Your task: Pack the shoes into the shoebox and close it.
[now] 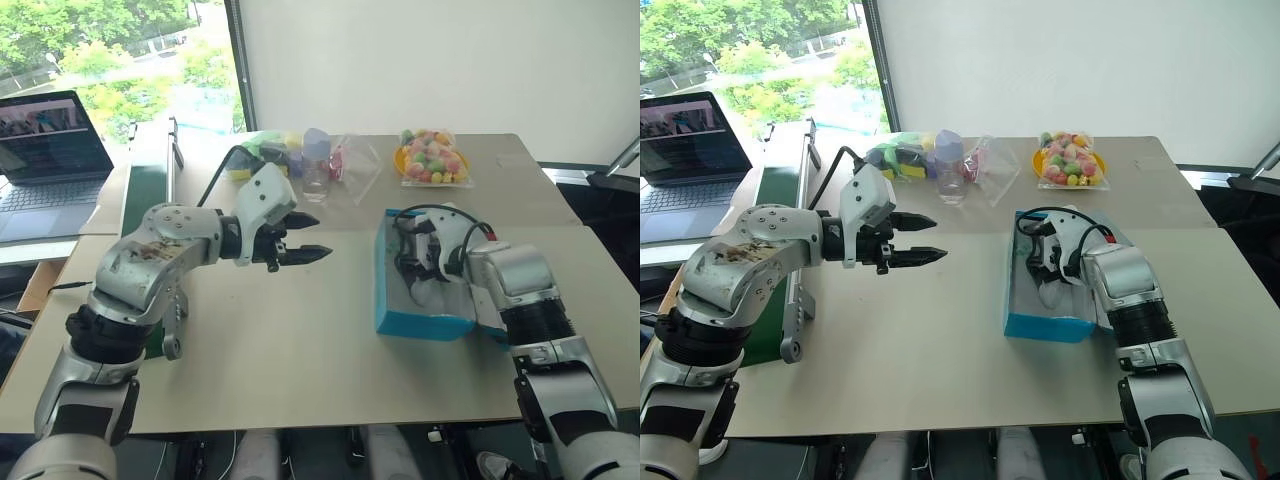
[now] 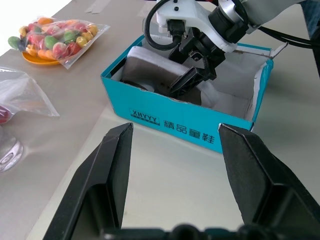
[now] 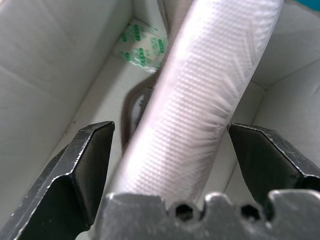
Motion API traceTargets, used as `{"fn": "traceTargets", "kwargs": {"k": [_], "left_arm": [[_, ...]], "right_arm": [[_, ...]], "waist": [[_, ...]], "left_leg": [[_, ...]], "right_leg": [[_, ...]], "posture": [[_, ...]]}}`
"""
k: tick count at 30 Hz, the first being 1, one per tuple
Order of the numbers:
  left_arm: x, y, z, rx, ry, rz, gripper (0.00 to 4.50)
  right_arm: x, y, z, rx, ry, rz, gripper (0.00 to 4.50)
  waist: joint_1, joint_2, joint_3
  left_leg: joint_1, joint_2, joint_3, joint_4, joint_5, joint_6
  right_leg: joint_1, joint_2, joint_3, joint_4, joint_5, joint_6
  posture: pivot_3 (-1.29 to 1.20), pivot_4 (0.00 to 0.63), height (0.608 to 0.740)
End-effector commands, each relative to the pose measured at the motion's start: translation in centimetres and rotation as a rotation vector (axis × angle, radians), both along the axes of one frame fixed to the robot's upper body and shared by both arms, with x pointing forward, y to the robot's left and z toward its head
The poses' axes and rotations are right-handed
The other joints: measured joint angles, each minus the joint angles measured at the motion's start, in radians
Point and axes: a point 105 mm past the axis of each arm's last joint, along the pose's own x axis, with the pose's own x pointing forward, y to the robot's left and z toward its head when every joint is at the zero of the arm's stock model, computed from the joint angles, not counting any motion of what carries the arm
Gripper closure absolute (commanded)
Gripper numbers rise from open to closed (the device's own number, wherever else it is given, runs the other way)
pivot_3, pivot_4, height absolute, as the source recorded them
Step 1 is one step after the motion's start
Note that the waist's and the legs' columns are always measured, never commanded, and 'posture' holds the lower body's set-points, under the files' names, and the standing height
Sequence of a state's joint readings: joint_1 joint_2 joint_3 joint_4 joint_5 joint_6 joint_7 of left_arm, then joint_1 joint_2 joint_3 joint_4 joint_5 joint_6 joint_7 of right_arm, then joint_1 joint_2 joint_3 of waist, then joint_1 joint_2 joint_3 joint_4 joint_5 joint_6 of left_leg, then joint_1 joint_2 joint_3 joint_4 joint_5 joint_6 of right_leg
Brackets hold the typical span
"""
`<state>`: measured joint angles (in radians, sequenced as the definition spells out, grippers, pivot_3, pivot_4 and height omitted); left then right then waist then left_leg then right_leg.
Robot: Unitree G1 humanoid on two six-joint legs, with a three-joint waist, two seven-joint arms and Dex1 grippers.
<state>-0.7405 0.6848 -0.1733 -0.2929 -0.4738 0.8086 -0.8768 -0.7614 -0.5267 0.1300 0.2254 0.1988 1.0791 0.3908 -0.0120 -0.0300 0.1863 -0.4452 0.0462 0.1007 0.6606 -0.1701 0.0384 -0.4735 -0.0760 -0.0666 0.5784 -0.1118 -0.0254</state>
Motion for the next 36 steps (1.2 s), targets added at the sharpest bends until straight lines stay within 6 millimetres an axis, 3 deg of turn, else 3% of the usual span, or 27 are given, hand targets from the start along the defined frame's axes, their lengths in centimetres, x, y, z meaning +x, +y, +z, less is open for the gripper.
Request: {"fn": "traceTargets", "kwargs": {"k": [1,7,13,20,28,33,36], "left_arm": [[-0.2,-0.1,1.5,-0.01,-0.066,-0.008,1.6],[-0.1,-0.3,1.6,-0.017,-0.067,-0.01,1.6],[0.2,0.0,1.7,-0.024,-0.072,0.015,1.6],[0.7,0.4,1.9,-0.041,-0.077,0.053,1.6],[1.1,0.9,2.1,-0.049,-0.085,0.091,1.6],[1.1,0.9,2.0,-0.049,-0.081,0.093,1.6],[1.1,0.8,2.1,-0.05,-0.081,0.092,1.6]], "right_arm": [[-0.2,-0.2,1.4,-0.037,-0.046,0.001,0.04],[-0.7,0.3,2.3,-0.077,-0.057,0.039,0.04],[-1.4,1.1,8.5,-0.056,-0.169,0.082,0.04],[-1.9,1.0,10.7,-0.043,-0.208,0.104,0.04],[-1.8,1.3,10.3,-0.005,-0.194,0.111,0.04],[-1.5,0.6,7.9,-0.005,-0.152,0.072,0.04],[-1.3,0.6,4.9,0.012,-0.095,0.048,0.04]], "waist": [[0.0,0.0,0.0],[0.0,0.0,0.0],[-0.001,0.0,0.0],[0.001,0.0,0.0],[0.0,0.0,0.0],[0.0,0.0,0.0],[0.0,-0.001,0.0]], "left_leg": [[0.0,0.0,0.0,0.0,0.0,0.0],[0.0,0.0,0.0,0.0,0.0,0.0],[0.0,0.0,0.001,0.0,0.0,0.0],[0.0,0.0,0.0,0.0,0.0,-0.001],[0.0,0.0,0.001,0.0,0.0,0.0],[0.0,0.0,0.001,0.0,0.0,0.0],[0.0,0.0,0.001,0.0,0.0,0.0]], "right_leg": [[0.0,0.0,0.0,0.0,0.0,0.0],[0.0,0.0,0.0,0.0,0.0,0.0],[-0.001,0.0,0.001,0.0,0.0,0.0],[-0.001,0.0,0.0,0.0,0.0,0.0],[0.0,0.0,0.0,0.0,0.0,0.0],[0.0,-0.001,0.0,0.0,0.0,0.0],[0.0,-0.001,0.0,0.0,0.0,0.0]], "posture": [[0.0,0.15,0.738],[0.0,0.15,0.738],[0.0,0.15,0.738],[0.0,0.15,0.738],[0.0,0.15,0.738],[0.0,0.15,0.738],[0.0,0.15,0.738]]}}
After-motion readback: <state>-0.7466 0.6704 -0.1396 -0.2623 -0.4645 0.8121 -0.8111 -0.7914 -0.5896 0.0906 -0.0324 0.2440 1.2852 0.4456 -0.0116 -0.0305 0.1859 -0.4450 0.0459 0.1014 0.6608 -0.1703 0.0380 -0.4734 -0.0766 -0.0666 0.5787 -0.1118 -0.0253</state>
